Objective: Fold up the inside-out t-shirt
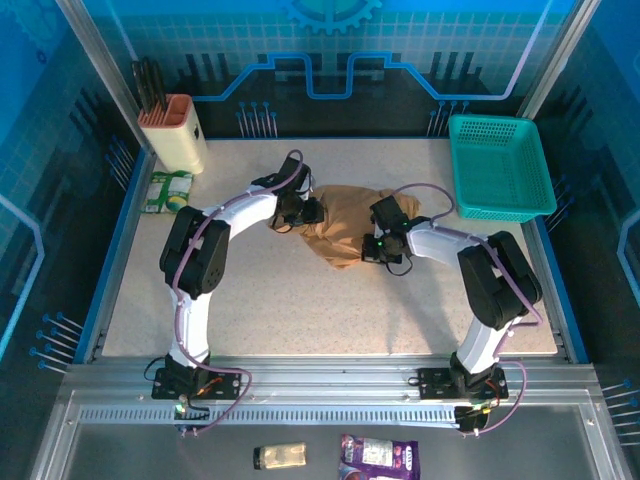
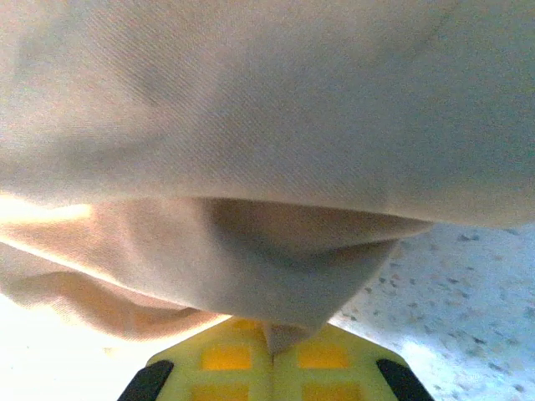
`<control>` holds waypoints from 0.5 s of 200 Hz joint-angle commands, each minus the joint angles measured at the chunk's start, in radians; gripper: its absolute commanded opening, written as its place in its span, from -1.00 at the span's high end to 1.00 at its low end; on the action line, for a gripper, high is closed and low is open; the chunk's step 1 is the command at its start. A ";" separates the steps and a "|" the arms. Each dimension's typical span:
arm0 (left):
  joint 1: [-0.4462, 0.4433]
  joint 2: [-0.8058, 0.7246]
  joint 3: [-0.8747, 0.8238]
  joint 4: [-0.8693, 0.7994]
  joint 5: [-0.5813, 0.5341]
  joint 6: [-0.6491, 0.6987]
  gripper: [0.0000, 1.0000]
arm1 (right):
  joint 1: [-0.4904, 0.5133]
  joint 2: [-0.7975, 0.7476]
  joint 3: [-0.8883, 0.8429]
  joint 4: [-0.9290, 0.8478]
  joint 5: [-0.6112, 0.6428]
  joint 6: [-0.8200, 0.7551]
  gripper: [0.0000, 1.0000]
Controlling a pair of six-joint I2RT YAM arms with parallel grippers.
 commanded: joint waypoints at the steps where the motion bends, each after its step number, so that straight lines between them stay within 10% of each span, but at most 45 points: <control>1: -0.006 0.001 0.035 -0.022 -0.020 0.027 0.74 | 0.009 -0.094 0.029 -0.046 0.056 -0.012 1.00; 100: 0.125 -0.426 0.127 0.032 0.070 0.105 1.00 | -0.076 -0.439 0.422 -0.274 0.232 -0.216 1.00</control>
